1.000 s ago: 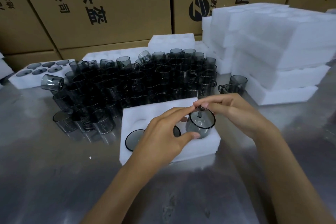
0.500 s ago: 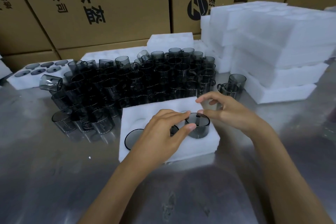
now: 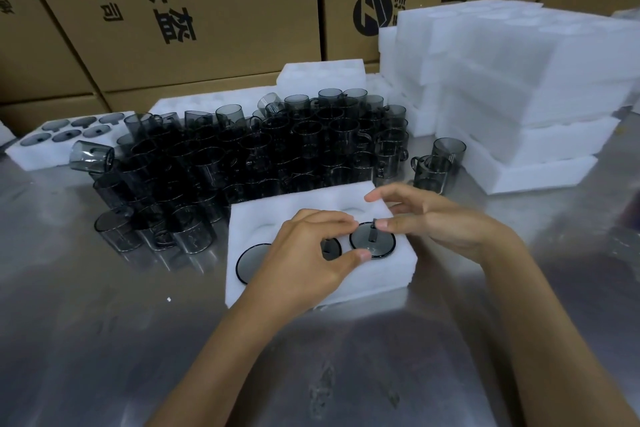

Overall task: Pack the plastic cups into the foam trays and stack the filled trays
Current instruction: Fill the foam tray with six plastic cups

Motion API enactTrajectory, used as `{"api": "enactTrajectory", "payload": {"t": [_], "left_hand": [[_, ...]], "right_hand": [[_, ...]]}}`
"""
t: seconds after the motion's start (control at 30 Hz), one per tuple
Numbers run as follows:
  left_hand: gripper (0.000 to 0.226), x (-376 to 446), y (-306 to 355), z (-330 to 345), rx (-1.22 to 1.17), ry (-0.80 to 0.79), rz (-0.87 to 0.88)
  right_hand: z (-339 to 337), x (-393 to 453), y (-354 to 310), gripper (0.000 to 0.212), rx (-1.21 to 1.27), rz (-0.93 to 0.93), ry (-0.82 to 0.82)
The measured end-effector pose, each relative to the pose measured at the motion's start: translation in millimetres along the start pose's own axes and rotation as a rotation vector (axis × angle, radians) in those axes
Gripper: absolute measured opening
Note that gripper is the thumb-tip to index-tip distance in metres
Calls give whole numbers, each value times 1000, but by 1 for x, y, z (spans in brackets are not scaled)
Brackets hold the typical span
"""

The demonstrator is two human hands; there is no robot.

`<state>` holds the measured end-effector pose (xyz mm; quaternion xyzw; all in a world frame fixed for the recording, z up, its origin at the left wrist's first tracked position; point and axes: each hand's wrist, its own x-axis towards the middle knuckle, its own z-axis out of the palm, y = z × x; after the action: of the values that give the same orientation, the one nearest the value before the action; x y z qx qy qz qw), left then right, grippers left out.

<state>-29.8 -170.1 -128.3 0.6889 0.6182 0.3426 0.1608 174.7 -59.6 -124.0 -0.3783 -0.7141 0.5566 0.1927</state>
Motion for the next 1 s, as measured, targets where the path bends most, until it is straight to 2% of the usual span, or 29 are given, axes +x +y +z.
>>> {"api": "enactTrajectory", "payload": {"t": [0.2,0.33,0.43,0.53,0.6,0.77,0.87,1.0], "left_hand": [[37,-1,-3,-1,29,-34,28],[24,3,-4,-15,-226,12,-17],[30,8,-13,-36,-295,215,-19],[36,12,-38,-62,-164,489,-73],[40,15,-60,-77,-59,585,-164],[38,27,-99,-93,4,595,-316],[36,36,-108,-86,12,556,-328],[27,36,-110,-80,26,617,-302]], "right_hand": [[1,2,1,40,38,-7,8],[12,8,-1,22,100,-74,182],[21,16,-1,15,164,-99,301],[29,24,3,14,123,-86,287],[35,28,6,6,86,-79,293],[37,31,10,6,68,-107,355],[37,31,9,6,78,-106,350],[36,31,10,7,67,-95,346]]}}
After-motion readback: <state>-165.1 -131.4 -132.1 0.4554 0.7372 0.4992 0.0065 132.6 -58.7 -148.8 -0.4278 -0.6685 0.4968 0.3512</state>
